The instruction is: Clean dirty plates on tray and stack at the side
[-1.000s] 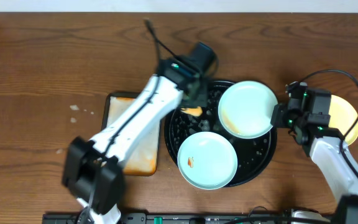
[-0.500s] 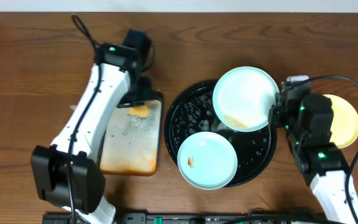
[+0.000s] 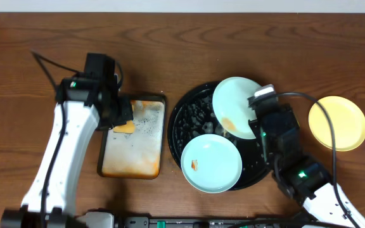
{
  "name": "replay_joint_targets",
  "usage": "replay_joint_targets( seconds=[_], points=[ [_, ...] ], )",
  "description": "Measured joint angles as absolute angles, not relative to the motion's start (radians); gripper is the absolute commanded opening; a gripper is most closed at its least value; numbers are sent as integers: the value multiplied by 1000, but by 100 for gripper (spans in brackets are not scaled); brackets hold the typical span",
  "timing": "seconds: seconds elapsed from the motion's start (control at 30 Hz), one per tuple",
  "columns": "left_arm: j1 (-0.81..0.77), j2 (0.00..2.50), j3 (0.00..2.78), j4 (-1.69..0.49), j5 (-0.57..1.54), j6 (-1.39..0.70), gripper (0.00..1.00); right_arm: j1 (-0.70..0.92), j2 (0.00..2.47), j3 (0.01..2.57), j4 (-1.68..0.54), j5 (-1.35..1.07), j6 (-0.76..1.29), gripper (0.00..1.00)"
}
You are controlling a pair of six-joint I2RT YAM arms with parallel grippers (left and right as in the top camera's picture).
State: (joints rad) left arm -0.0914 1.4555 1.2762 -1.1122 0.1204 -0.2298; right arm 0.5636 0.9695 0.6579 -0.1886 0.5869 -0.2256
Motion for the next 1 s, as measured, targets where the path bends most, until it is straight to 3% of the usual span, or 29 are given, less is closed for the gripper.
replay_joint_targets(
  seconds=[0.53, 1.0],
  points=[
    [-93, 1414, 1159, -1037, 133, -228, 8, 780, 1023, 657, -78, 910, -661, 1],
    [-93, 1414, 1159, -1042, 143, -228, 9, 816, 1028, 657, -52, 981, -773, 1]
  ],
)
